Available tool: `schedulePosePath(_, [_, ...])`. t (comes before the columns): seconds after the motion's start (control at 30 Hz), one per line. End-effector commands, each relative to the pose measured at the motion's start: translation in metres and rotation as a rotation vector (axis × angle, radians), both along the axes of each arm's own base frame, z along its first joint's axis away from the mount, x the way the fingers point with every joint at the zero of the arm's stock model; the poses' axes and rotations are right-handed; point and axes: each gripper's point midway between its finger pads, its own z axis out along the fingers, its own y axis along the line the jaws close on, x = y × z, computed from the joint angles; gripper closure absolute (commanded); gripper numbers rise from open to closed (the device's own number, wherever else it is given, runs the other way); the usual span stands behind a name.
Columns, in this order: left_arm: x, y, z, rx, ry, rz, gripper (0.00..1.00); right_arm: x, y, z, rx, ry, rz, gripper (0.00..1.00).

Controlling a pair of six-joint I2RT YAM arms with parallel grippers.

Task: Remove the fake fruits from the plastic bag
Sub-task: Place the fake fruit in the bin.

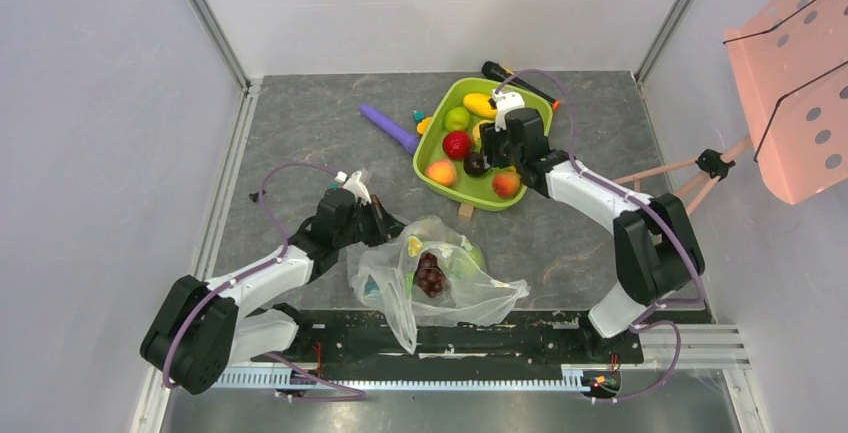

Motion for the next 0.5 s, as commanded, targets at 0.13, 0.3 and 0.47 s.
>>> schedulePosePath(0.13, [0.007,0.005,0.006,0.012,-0.033,0.029,0.98,0.018,0.005,-0.003,-0.016,0.025,-0.006,0.4])
schedulePosePath(0.3, [0.008,0.005,0.006,0.011,-0.032,0.035,0.98,0.018,-0.006,0.017,-0.057,-0.024,-0.033,0.23])
schedulePosePath(0.47, [0.007,0.005,0.007,0.009,-0.031,0.036,0.98,0.009,-0.019,0.049,-0.058,-0.097,-0.056,0.13])
